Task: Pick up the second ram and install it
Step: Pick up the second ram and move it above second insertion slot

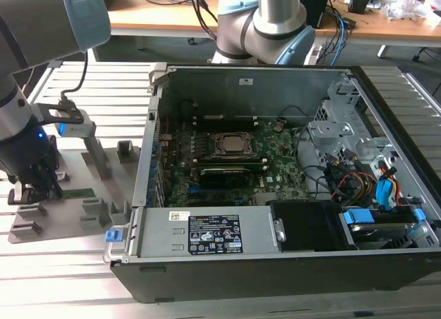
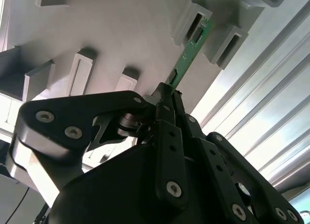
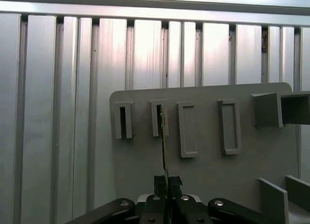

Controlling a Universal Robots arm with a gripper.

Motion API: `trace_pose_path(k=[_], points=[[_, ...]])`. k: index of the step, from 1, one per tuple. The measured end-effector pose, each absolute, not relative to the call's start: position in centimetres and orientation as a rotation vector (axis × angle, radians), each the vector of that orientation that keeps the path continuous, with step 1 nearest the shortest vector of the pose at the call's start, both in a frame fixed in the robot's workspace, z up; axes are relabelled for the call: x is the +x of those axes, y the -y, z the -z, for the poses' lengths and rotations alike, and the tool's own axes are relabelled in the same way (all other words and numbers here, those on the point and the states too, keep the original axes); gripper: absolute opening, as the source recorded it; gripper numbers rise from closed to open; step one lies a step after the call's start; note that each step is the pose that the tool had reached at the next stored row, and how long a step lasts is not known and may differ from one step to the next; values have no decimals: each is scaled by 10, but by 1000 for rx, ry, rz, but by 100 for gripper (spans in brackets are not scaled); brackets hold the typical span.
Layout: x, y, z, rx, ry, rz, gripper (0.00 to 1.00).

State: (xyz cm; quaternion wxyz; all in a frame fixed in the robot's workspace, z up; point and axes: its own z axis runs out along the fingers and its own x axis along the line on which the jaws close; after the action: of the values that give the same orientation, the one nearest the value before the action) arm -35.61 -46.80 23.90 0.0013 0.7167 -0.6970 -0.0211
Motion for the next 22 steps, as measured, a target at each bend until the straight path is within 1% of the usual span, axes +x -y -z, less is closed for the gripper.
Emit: trace_pose_path(k=[22], points=[[-356,468,-262,2250,2188,66,14]])
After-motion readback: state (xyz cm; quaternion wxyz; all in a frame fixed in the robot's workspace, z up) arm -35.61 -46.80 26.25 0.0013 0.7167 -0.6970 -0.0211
